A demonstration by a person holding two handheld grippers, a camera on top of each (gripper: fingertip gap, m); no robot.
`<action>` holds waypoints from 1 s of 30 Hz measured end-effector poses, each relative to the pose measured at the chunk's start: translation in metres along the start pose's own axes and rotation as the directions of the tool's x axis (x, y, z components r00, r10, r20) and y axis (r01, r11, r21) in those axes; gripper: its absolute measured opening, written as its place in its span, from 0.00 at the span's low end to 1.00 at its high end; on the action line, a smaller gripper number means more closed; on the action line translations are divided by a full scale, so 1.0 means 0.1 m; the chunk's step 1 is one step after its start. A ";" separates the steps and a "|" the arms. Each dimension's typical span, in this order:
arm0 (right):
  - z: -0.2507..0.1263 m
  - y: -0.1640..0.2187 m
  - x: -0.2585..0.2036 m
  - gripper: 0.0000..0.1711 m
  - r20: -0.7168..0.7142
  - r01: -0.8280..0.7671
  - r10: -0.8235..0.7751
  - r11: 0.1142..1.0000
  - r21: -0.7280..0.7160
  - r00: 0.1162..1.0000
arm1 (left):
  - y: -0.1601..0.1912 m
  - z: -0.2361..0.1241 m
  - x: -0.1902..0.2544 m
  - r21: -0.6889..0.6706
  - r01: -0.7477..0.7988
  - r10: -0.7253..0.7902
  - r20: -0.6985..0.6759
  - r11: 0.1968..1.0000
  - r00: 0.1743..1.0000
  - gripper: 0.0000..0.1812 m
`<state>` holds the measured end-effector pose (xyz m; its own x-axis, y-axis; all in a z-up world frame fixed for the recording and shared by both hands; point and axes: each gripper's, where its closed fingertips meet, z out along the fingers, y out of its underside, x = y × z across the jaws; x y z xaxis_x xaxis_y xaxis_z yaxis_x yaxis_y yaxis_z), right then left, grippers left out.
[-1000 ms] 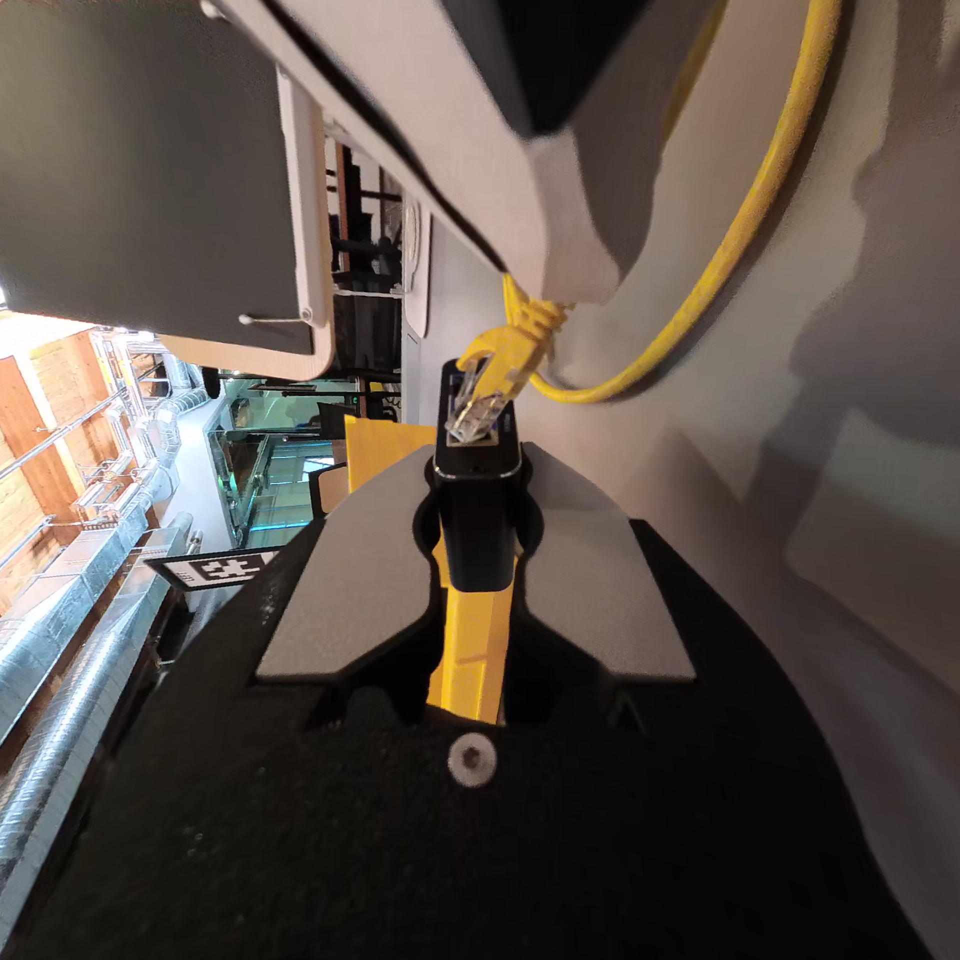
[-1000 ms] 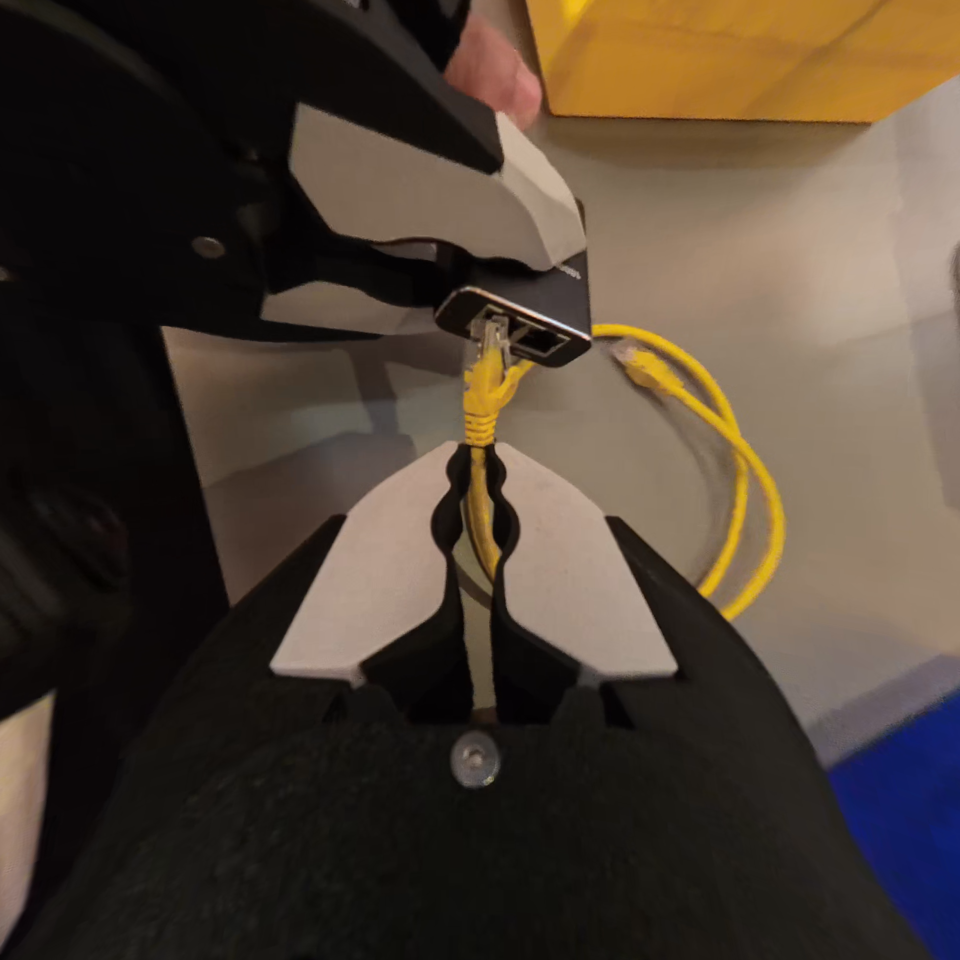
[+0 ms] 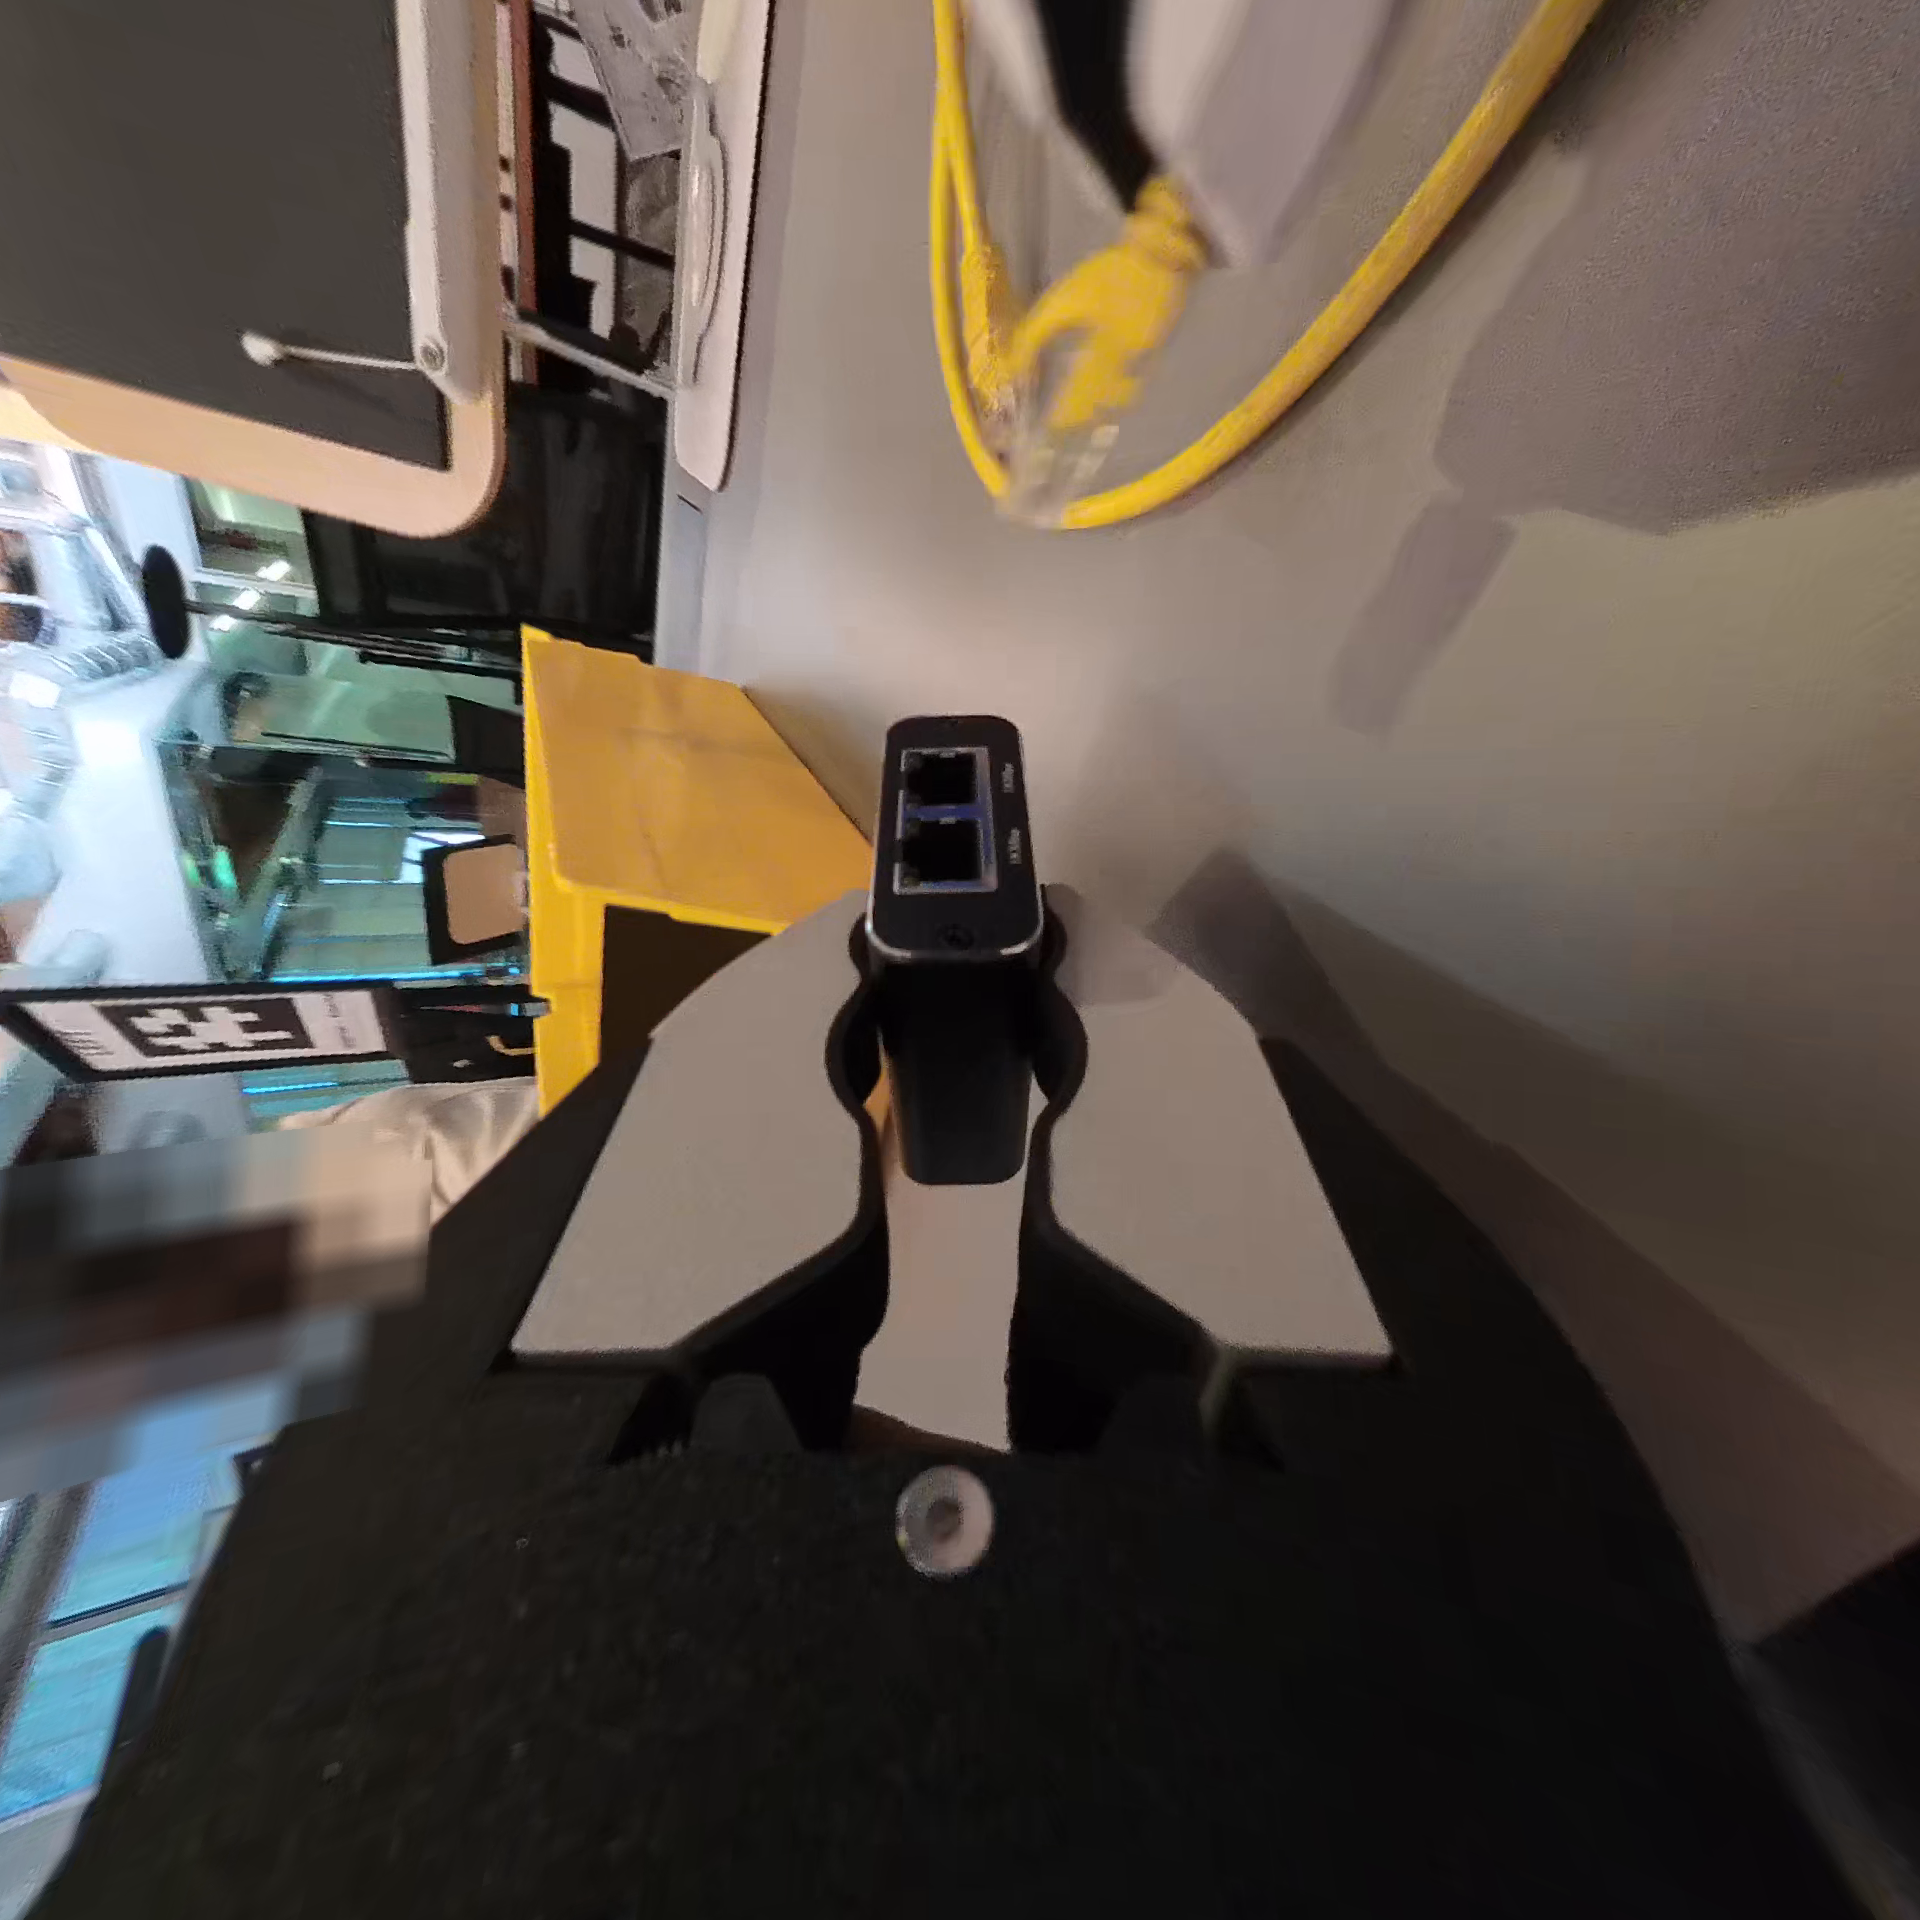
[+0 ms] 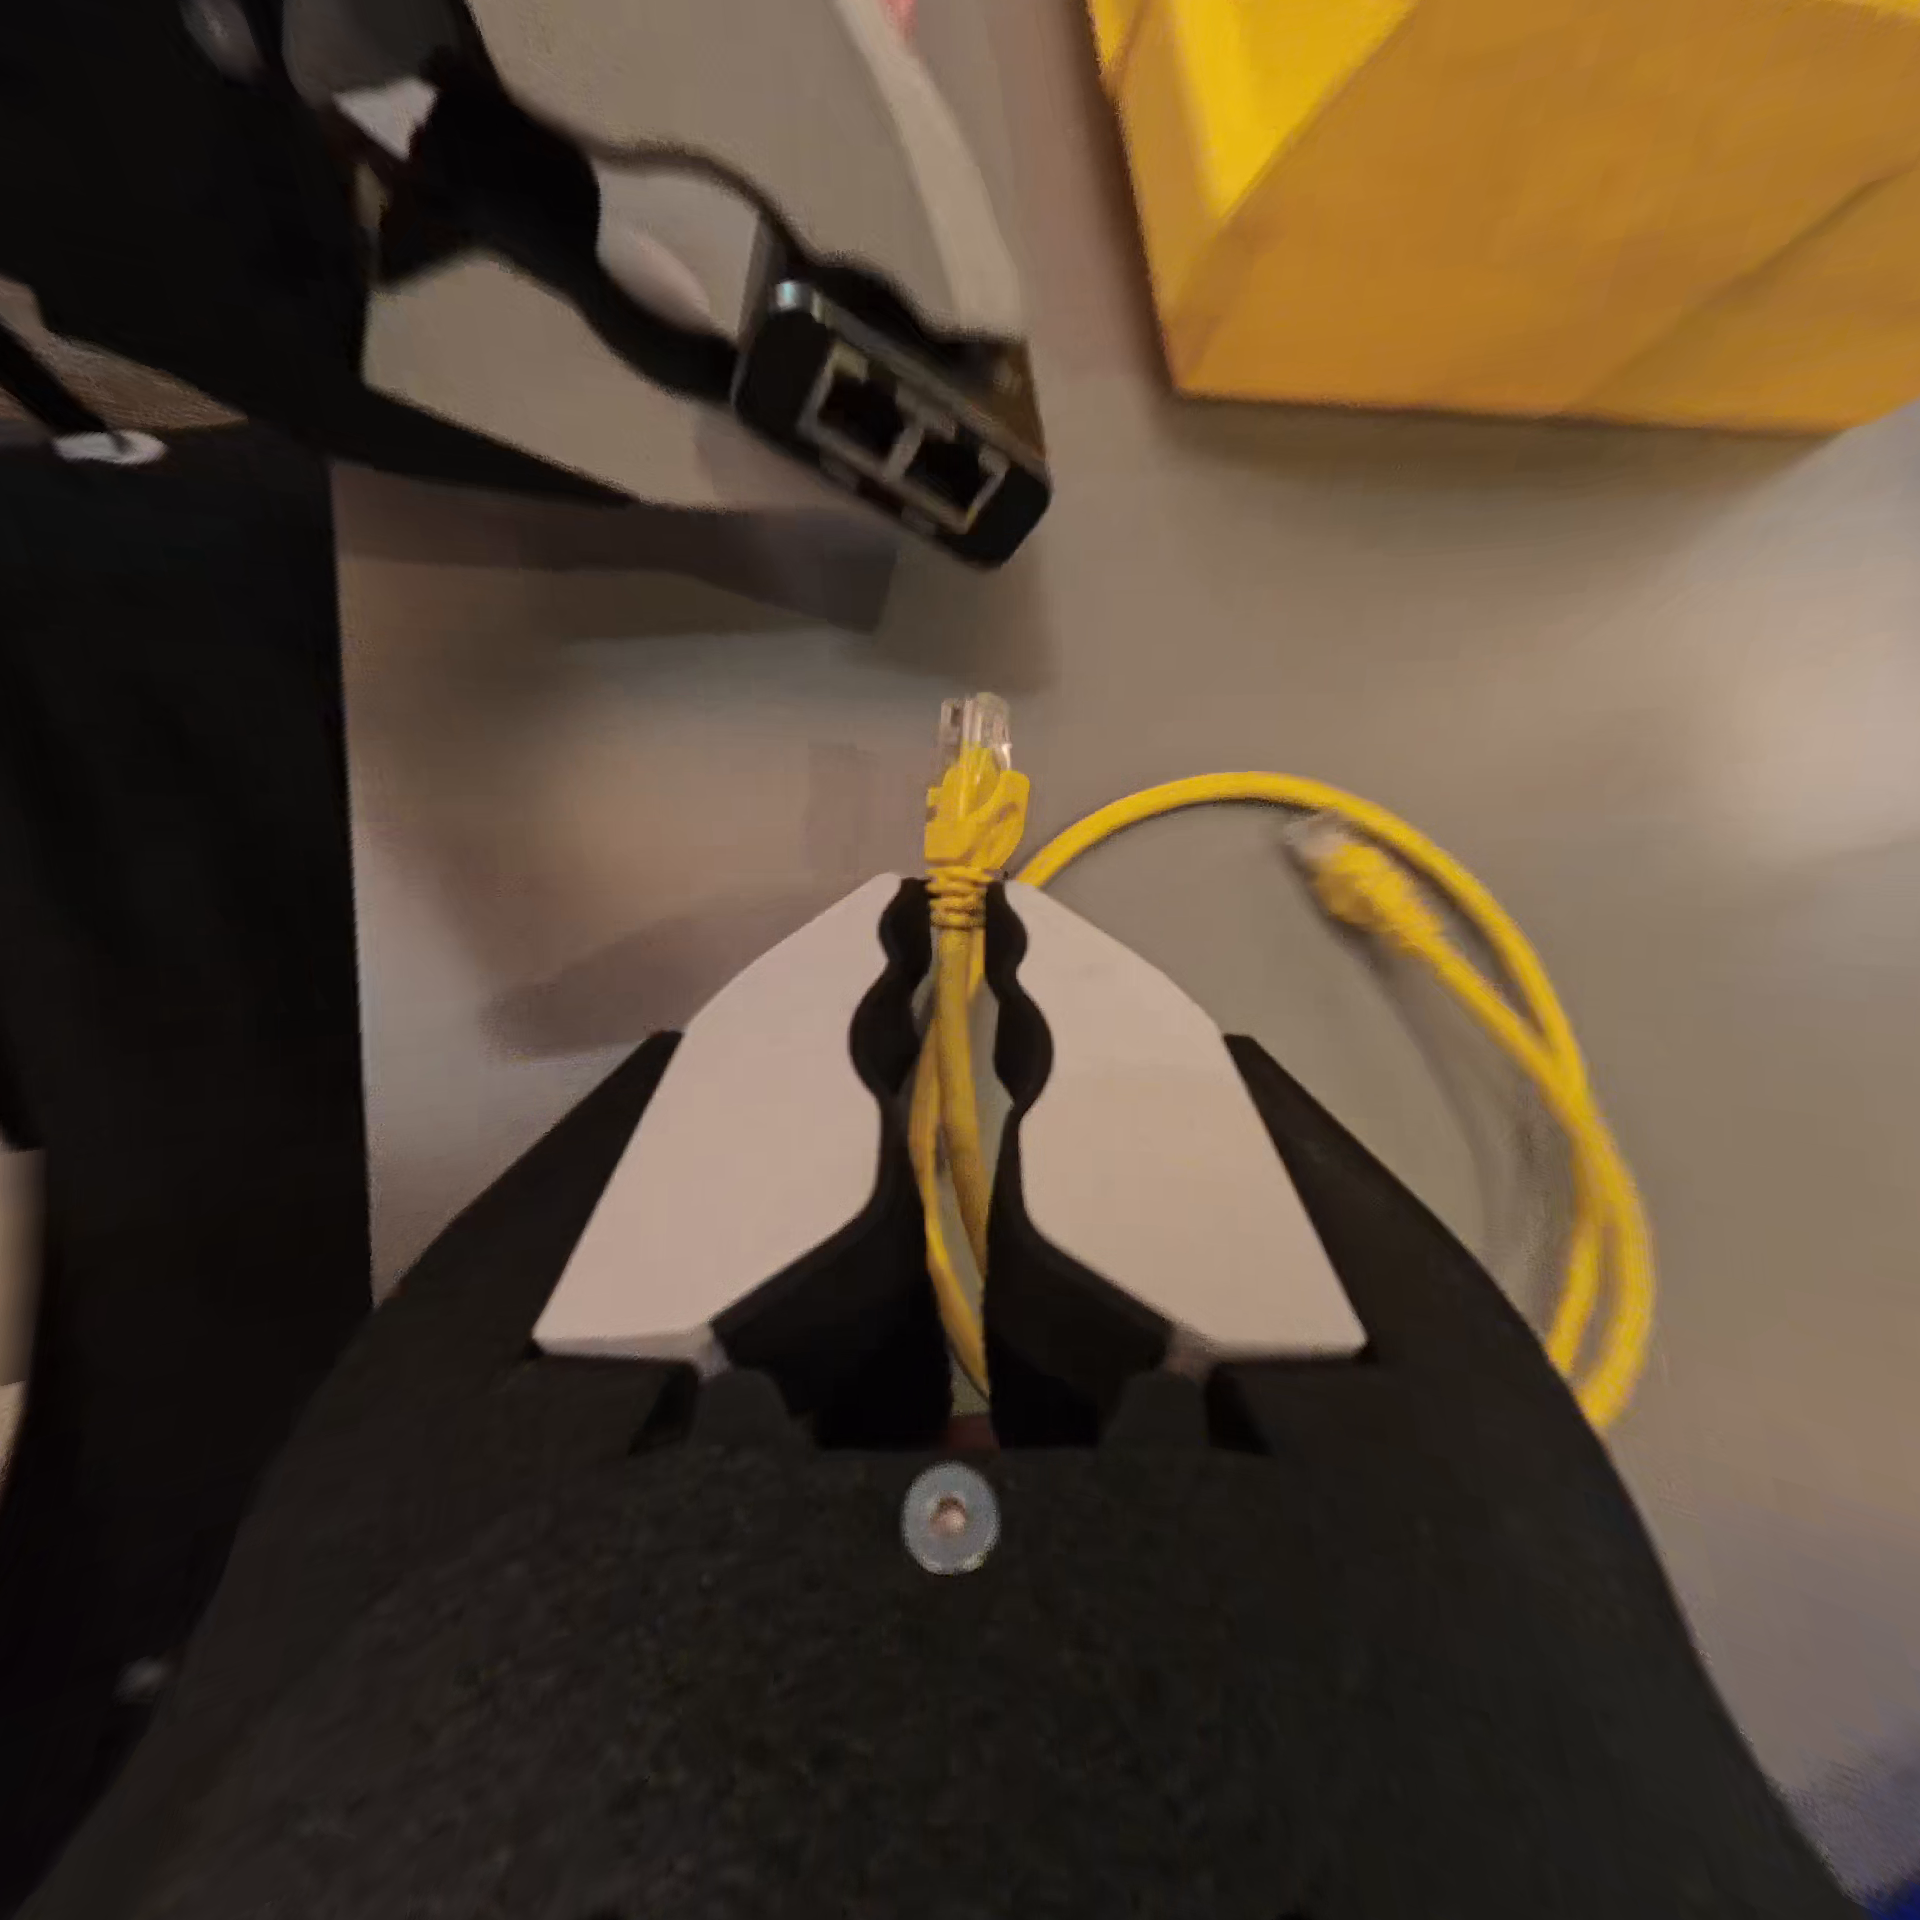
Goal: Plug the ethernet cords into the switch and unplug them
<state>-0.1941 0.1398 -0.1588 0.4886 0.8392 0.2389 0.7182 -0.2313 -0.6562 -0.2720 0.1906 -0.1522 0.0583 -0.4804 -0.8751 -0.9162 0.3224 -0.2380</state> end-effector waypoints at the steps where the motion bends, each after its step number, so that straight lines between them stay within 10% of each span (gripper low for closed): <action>1: -0.06 -0.07 0.01 0.07 -0.024 0.036 -0.036 0.999 0.009 0.999 | -0.03 0.00 0.00 0.001 -0.019 0.019 0.013 1.000 1.000 0.13; 21: -0.03 -0.01 -0.11 0.06 -0.117 0.250 -0.284 0.938 -0.242 0.952 | -0.33 0.02 0.11 -0.057 -0.206 0.210 0.090 0.977 0.973 0.13; 30: -0.03 0.02 -0.22 0.06 0.112 0.018 -0.003 0.990 -0.137 0.994 | -0.32 0.03 0.15 -0.087 -0.256 0.264 0.094 0.963 0.960 0.14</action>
<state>-0.2023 0.1196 -0.1632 0.4279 0.8898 0.1587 0.7881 -0.2813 -0.5475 -0.2404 0.1753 -0.1589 -0.1485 -0.2993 -0.9425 -0.9314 0.3626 0.0316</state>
